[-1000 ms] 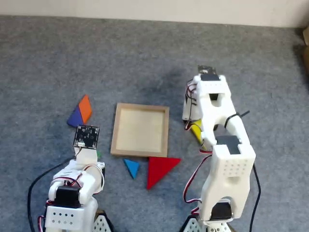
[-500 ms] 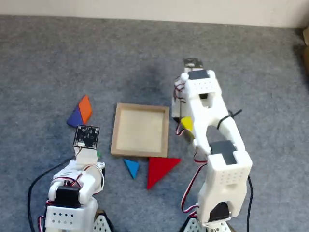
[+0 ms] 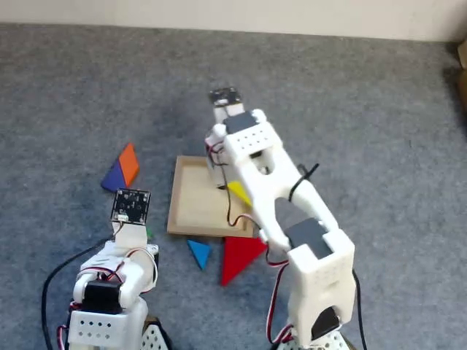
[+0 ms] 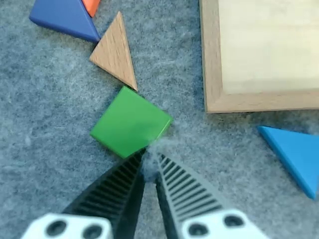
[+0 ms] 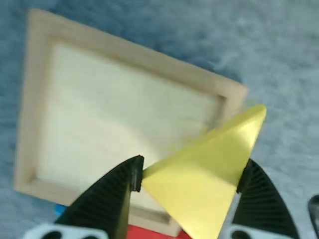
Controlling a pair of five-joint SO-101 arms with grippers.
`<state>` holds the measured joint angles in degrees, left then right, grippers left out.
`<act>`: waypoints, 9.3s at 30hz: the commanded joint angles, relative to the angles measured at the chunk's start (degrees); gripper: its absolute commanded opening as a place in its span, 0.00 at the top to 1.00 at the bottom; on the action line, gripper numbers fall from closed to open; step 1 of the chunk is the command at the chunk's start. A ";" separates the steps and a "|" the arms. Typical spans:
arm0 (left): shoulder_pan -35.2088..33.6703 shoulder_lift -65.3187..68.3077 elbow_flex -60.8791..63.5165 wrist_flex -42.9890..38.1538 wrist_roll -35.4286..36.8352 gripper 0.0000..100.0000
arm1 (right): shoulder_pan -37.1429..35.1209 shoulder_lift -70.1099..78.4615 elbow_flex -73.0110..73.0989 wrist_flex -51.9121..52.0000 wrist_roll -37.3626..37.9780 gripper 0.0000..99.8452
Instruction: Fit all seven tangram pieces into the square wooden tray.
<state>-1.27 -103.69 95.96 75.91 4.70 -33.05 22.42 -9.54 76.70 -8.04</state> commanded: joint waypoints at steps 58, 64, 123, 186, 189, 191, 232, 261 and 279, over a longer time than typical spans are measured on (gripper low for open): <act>0.04 -0.48 1.19 0.35 0.26 1.00 | -0.40 2.77 -8.92 1.27 -3.52 0.89; 0.04 -0.48 1.19 0.35 0.26 1.00 | 2.86 2.77 -4.44 1.36 -3.60 0.89; 0.04 -0.48 1.19 0.35 0.26 1.00 | -4.53 -36.70 31.25 4.18 3.87 0.99; 0.04 -0.48 1.19 0.35 0.26 1.00 | 18.33 -39.96 46.02 -10.15 25.93 0.73; 0.04 -0.48 1.19 0.35 0.26 1.00 | 18.07 -37.76 46.11 -12.09 24.62 0.68; 0.04 -0.48 1.19 0.35 0.26 1.00 | 16.84 -35.82 45.93 -13.05 24.62 0.68; 0.04 -0.48 1.19 0.35 0.26 1.00 | 14.11 -19.12 41.01 -19.47 24.62 0.68; 0.04 -0.48 1.19 0.35 0.26 1.00 | 14.46 -19.21 43.21 -13.76 27.52 0.68; 0.04 -0.48 1.19 0.35 0.26 1.00 | 14.11 -19.47 42.86 -8.75 27.52 0.68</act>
<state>-1.19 -103.69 95.96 75.91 4.70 -19.34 3.43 34.42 64.92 18.95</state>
